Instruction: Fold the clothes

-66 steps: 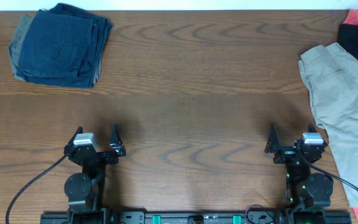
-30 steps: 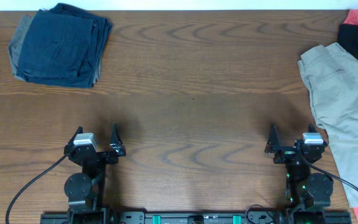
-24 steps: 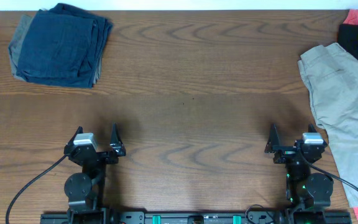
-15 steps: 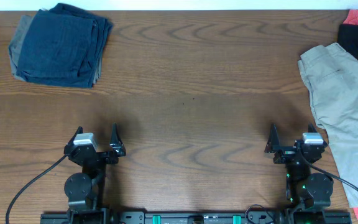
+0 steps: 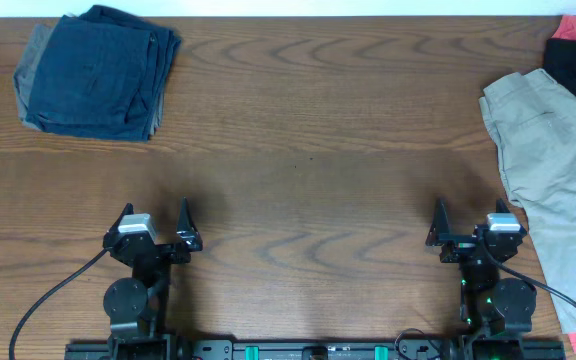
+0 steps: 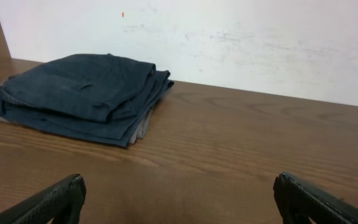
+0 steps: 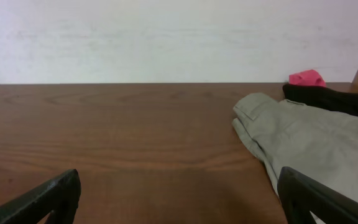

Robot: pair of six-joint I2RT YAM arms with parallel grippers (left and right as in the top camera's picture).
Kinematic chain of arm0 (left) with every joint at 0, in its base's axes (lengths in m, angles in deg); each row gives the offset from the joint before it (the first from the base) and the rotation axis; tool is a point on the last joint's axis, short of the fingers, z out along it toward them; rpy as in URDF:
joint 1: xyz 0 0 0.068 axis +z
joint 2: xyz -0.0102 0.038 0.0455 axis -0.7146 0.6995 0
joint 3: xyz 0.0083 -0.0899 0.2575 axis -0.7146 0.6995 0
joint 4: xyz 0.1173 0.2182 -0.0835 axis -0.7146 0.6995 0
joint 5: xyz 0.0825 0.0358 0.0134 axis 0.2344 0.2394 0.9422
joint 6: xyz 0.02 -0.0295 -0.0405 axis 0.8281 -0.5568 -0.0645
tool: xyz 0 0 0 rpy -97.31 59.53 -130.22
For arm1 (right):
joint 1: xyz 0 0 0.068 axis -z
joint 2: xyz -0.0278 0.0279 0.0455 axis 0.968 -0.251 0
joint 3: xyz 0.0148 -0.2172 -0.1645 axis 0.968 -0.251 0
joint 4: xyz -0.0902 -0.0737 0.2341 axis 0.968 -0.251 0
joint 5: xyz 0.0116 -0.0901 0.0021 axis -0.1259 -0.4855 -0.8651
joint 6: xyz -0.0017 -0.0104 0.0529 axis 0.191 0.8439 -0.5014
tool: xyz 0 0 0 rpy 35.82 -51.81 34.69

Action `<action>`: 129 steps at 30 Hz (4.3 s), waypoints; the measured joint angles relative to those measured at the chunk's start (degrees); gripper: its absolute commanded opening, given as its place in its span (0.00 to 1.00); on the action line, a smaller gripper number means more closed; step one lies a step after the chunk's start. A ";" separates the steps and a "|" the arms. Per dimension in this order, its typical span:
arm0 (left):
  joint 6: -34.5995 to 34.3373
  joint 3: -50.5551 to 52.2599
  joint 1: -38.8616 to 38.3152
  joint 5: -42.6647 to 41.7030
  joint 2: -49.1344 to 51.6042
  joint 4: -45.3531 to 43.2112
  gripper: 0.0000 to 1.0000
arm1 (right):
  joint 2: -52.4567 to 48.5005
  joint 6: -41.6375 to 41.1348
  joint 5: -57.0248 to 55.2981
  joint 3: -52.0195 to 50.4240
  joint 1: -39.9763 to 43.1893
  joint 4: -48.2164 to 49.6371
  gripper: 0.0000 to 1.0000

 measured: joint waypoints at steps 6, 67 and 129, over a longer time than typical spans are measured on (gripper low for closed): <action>0.00 0.00 0.00 0.00 0.00 0.02 0.98 | 0.00 -11.98 9.01 -0.02 0.00 2.27 0.99; 0.17 -0.07 0.00 0.02 0.02 0.13 0.98 | -130.20 12.57 -37.00 96.39 3.72 -28.65 0.99; 0.17 -0.07 0.00 0.02 0.02 0.13 0.97 | -105.11 -1.66 -16.98 96.91 -14.32 -30.56 0.01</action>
